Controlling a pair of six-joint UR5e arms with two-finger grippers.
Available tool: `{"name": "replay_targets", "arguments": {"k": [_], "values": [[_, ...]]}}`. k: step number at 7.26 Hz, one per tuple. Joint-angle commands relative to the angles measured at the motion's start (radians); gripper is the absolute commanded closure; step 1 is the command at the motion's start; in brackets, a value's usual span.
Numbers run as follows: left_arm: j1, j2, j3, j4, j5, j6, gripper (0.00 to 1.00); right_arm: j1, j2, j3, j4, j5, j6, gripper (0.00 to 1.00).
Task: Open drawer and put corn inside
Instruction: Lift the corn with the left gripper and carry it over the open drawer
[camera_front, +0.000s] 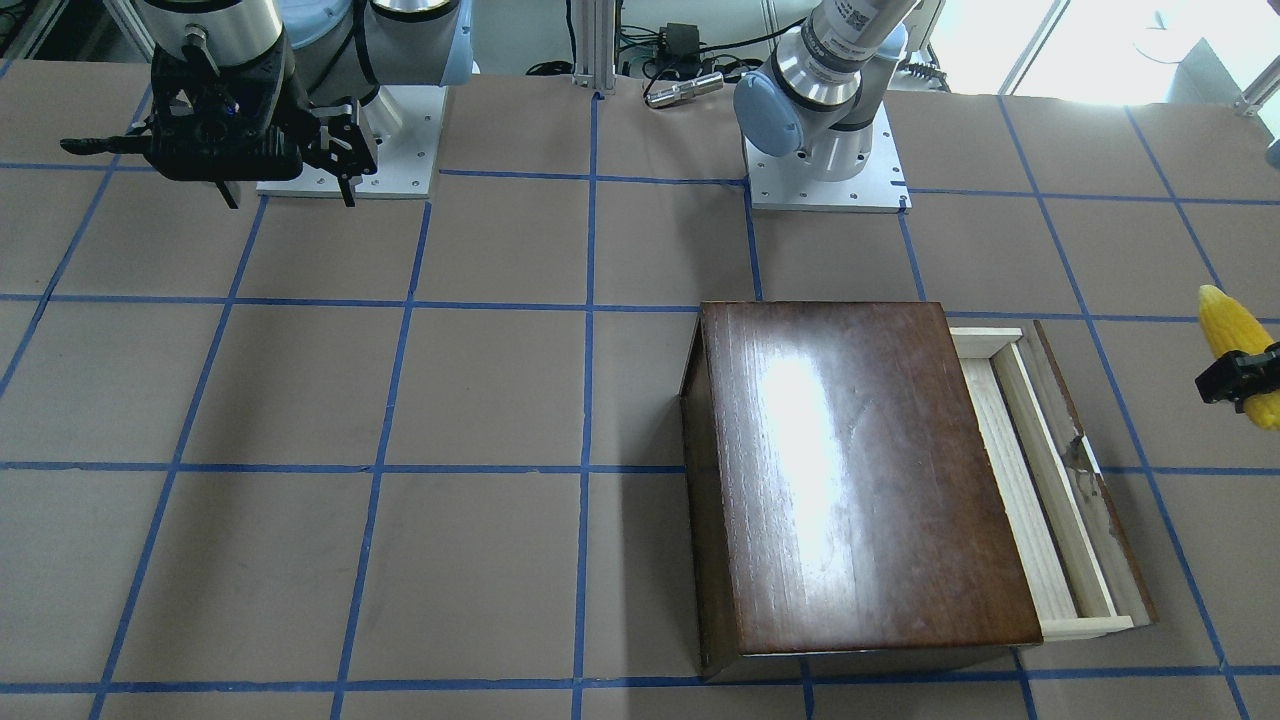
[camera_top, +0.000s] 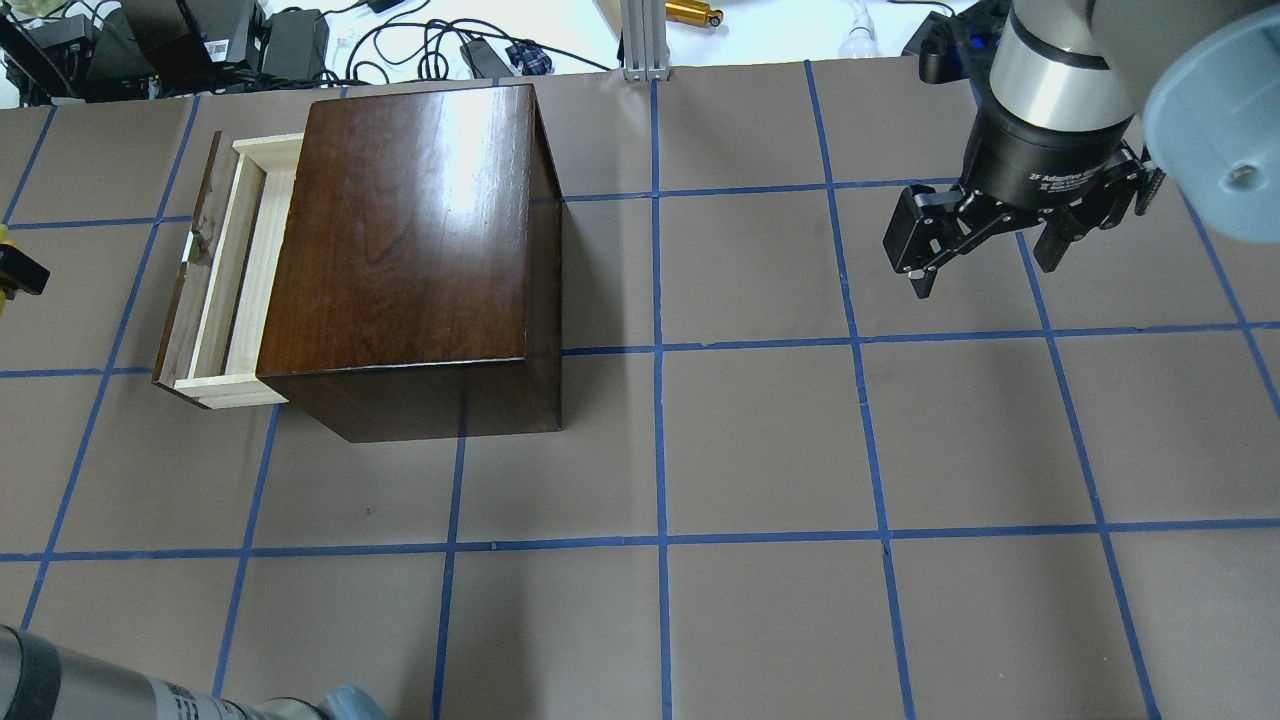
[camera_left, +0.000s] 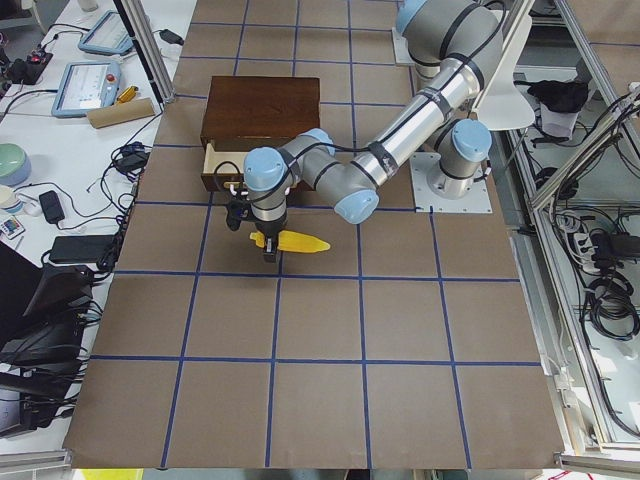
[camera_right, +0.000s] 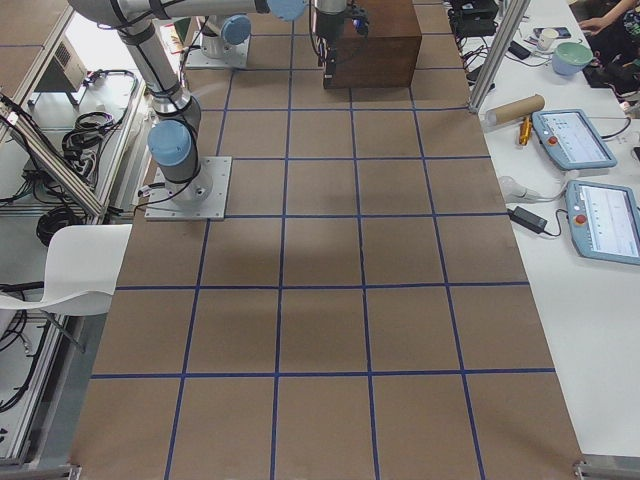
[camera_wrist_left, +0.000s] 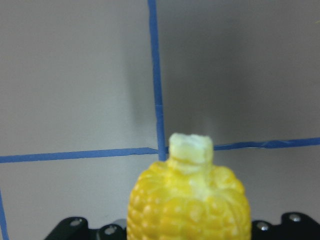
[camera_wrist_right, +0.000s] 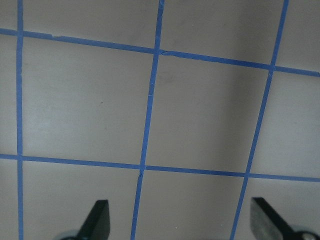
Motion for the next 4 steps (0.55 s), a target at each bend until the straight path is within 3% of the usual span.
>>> {"name": "replay_targets", "arguments": {"k": [1, 4], "values": [[-0.129, 0.045, 0.000, -0.033, -0.009, -0.160, 0.82, 0.000, 0.000, 0.000, 0.000, 0.000, -0.001, 0.00], [-0.358, 0.011, -0.003, -0.032, -0.016, -0.461, 0.84, 0.000, 0.000, 0.000, 0.000, 0.000, -0.001, 0.00]]}}
